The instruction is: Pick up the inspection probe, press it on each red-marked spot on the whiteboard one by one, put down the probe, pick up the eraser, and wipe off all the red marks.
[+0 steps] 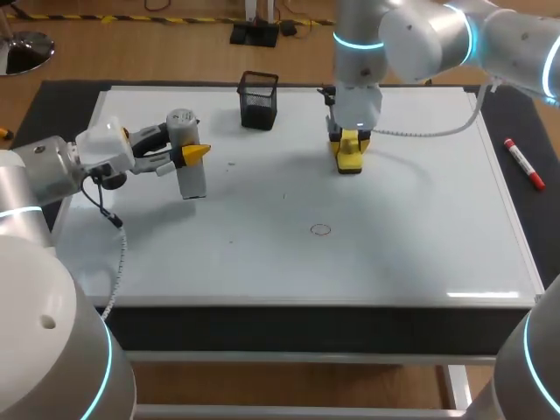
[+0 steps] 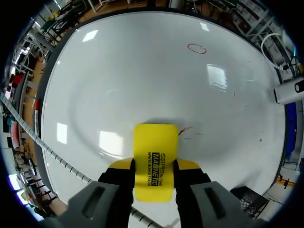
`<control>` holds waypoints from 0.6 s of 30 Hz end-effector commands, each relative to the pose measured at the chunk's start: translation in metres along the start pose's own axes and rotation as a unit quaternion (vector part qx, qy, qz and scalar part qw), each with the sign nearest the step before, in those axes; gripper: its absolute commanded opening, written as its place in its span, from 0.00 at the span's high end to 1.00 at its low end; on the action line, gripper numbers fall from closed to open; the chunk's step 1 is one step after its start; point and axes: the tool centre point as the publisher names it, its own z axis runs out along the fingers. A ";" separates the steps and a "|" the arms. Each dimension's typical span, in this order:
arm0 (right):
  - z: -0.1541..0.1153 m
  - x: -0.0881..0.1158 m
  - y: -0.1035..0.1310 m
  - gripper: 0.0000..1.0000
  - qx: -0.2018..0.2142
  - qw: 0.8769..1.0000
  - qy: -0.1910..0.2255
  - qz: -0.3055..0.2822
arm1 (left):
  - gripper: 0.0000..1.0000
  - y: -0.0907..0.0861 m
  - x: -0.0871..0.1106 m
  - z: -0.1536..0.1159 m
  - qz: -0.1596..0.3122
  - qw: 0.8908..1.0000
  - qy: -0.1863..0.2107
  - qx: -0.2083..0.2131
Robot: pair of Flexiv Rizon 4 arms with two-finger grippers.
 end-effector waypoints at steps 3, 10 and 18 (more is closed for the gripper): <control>-0.009 0.015 -0.004 1.00 0.008 1.000 -0.008 0.003 | 1.00 0.000 0.000 0.001 0.001 1.000 -0.001 0.002; -0.027 0.019 -0.004 1.00 0.030 1.000 -0.007 0.007 | 1.00 0.000 0.000 0.001 0.001 1.000 -0.001 0.002; -0.035 -0.017 0.017 1.00 0.031 0.999 -0.017 -0.012 | 1.00 0.000 0.000 0.001 0.001 1.000 -0.001 0.002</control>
